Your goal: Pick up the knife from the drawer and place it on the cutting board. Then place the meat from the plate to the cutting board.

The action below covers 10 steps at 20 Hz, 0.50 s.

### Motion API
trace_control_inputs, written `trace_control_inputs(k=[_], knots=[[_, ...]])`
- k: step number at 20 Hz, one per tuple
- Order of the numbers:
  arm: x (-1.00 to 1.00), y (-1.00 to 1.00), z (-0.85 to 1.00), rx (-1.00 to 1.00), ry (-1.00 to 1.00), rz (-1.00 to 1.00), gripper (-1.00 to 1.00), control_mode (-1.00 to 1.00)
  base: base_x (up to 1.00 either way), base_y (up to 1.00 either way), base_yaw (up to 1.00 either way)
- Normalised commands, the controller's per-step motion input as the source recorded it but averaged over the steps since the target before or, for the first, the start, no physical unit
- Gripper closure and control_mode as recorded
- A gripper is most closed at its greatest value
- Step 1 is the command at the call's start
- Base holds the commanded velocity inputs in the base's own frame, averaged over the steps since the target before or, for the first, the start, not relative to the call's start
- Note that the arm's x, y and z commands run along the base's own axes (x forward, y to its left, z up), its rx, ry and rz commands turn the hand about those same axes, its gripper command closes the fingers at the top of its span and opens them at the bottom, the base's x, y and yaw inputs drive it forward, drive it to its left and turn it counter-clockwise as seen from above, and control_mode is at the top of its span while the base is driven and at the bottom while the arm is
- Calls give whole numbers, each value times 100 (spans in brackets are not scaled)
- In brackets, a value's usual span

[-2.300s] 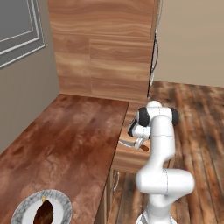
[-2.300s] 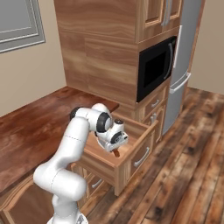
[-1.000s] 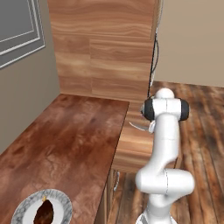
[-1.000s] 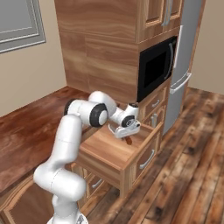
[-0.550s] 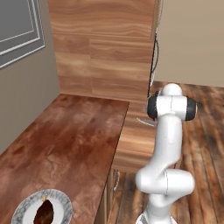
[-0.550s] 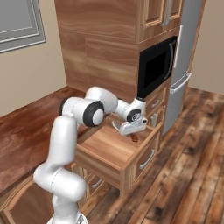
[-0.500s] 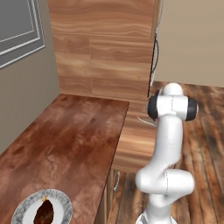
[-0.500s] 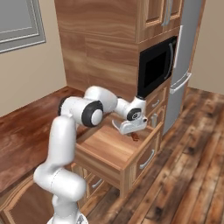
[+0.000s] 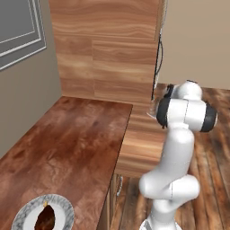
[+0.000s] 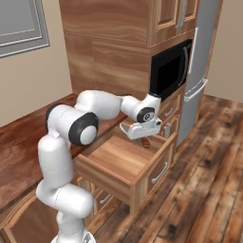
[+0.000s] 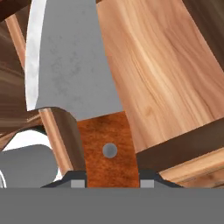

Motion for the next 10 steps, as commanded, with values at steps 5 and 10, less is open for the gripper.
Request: trace_control_inputs(k=[5, 10], knots=[[-100, 0, 33, -3, -1, -5, 100, -100, 0, 0, 0], [-98, 0, 79, 0, -1, -11, 100, -100, 0, 0, 0]])
